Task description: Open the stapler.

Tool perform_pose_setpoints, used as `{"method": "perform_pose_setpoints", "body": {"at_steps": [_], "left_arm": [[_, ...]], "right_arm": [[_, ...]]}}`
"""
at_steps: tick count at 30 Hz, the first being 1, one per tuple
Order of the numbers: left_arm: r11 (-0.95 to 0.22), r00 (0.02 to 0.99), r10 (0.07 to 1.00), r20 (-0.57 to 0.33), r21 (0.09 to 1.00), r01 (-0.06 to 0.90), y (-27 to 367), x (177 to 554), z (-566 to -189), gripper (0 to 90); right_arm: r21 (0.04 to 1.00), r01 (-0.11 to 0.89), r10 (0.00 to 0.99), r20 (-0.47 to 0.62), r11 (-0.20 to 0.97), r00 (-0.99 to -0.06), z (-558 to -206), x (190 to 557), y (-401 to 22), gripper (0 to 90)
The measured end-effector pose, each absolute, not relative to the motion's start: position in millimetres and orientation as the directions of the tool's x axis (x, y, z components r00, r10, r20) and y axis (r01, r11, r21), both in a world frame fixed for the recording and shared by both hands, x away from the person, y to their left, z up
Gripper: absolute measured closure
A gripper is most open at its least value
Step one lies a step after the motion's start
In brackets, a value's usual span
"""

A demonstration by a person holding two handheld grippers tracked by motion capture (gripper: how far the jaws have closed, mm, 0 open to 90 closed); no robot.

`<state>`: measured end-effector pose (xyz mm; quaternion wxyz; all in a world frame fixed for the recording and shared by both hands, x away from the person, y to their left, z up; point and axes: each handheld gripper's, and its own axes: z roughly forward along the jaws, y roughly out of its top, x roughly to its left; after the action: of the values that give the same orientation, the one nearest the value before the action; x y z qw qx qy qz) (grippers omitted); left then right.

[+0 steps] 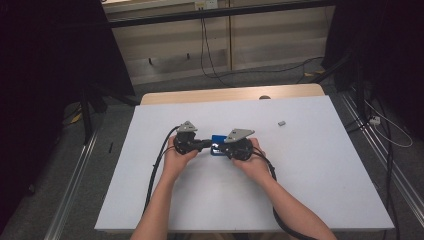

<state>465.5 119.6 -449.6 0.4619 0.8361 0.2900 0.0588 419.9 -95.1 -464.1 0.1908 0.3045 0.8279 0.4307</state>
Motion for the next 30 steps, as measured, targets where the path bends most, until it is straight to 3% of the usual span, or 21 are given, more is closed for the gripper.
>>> {"method": "perform_pose_setpoints", "body": {"at_steps": [30], "left_arm": [[-0.346,0.848,0.501,-0.171,0.859,0.377,118.1,462.6,-432.4,89.7]], "right_arm": [[0.864,0.329,0.706,-0.042,0.381,-0.707,-463.0,415.1,-86.9,90.0]]}}
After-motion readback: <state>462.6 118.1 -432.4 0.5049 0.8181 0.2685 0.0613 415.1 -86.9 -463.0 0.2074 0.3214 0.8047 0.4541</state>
